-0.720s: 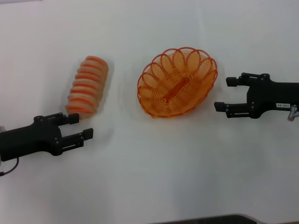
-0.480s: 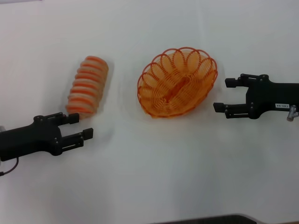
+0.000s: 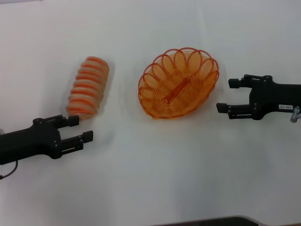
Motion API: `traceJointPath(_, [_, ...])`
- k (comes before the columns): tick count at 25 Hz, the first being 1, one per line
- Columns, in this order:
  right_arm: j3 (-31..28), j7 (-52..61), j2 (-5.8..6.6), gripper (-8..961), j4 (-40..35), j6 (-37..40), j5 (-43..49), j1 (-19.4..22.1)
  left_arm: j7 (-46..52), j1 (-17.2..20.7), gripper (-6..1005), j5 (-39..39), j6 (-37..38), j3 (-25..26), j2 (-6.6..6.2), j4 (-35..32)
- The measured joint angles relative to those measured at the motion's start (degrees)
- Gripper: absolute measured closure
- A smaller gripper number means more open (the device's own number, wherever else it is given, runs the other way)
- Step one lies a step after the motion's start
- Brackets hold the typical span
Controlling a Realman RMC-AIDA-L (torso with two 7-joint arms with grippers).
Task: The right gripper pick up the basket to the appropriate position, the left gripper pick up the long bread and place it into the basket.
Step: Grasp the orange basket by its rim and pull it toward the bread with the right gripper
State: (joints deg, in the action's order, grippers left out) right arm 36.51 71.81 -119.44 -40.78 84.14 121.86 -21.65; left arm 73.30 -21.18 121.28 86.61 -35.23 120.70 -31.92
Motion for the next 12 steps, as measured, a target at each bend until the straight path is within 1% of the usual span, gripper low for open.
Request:
traceJointPath(3, [-2.41,0.10,0.05,83,0.04,1.38,-1.51,0.38,0.00,0.00,323,-0.02,1.03,0.62,0.05,-0.06])
traceJointPath(5, [-5.23,0.46,0.24,84,0.06,3.00,-2.97,0.52,-0.17,0.00,323,-0.07,2.28,2.03,0.03,-0.10])
traceJointPath(7, [-8.85,3.13,0.53,86,-0.05,4.54,-4.35,0.49,-0.34,-0.03,323,-0.09,3.20,3.21,-0.02,-0.14])
traceJointPath(9, [-10.81,6.98,1.01,87,-0.38,5.04,-5.35,0.00,-0.48,-0.13,324,-0.11,4.00,4.67,-0.04,-0.19])
traceJointPath(12, [-11.55,13.62,1.99,89,-0.37,4.27,-6.15,-2.04,-0.57,-0.37,324,-0.19,4.44,7.02,0.11,-0.20])
